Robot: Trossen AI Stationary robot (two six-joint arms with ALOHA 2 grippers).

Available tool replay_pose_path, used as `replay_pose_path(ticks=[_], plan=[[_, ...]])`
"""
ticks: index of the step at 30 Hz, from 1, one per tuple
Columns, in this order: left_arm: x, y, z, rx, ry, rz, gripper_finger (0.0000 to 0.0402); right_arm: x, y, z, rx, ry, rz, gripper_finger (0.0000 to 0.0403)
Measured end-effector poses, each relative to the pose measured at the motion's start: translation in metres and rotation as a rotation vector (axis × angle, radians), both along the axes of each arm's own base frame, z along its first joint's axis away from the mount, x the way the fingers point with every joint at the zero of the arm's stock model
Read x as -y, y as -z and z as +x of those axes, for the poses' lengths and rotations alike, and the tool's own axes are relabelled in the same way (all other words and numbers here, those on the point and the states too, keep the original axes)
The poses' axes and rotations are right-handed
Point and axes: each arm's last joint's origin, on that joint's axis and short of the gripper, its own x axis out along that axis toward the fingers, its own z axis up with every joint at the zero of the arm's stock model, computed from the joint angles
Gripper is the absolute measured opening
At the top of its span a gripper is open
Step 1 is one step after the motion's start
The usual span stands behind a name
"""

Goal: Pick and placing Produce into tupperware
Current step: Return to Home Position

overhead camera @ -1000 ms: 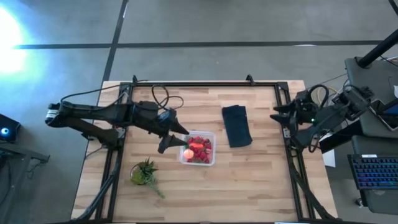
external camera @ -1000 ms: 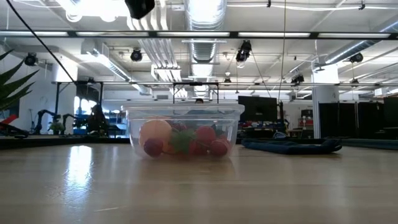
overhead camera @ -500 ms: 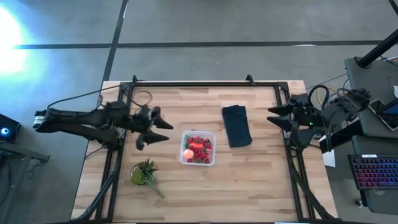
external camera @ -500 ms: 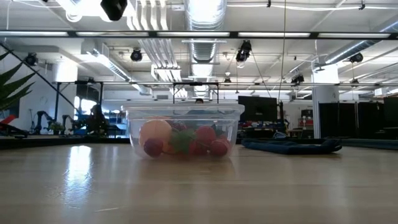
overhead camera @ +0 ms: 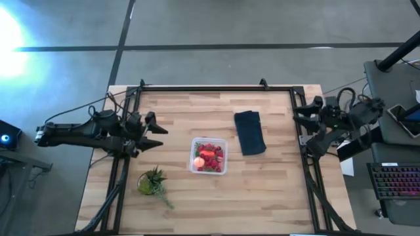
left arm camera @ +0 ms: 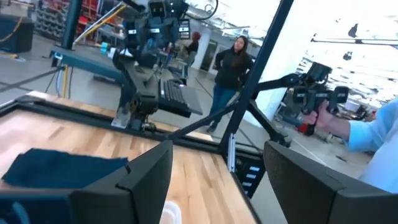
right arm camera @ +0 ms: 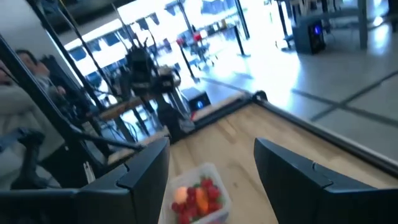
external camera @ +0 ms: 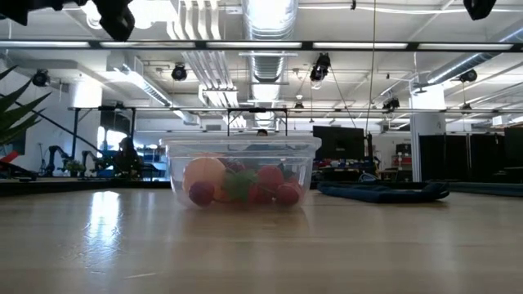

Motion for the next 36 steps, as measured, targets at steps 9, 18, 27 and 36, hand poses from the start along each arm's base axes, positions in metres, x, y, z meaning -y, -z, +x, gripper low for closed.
replay_pose_path(ticks=[9,18,27,36], plan=[[0.0,0.022,-0.028,0.094,-0.013,-0.054,0.0238,0.014,0.012,-0.023,0.136,-0.009,-0.101,0.0226],[0.0,0.061,-0.04,0.138,-0.02,-0.054,0.0238,0.023,0.015,-0.038,0.178,-0.037,-0.172,0.0226],[-0.002,0.096,-0.025,0.029,-0.081,-0.088,0.0238,0.032,0.021,-0.054,0.242,-0.078,-0.203,0.0226],[-0.003,0.111,-0.023,0.063,-0.122,0.017,0.0238,0.024,0.033,-0.044,0.21,-0.13,-0.181,0.0226]])
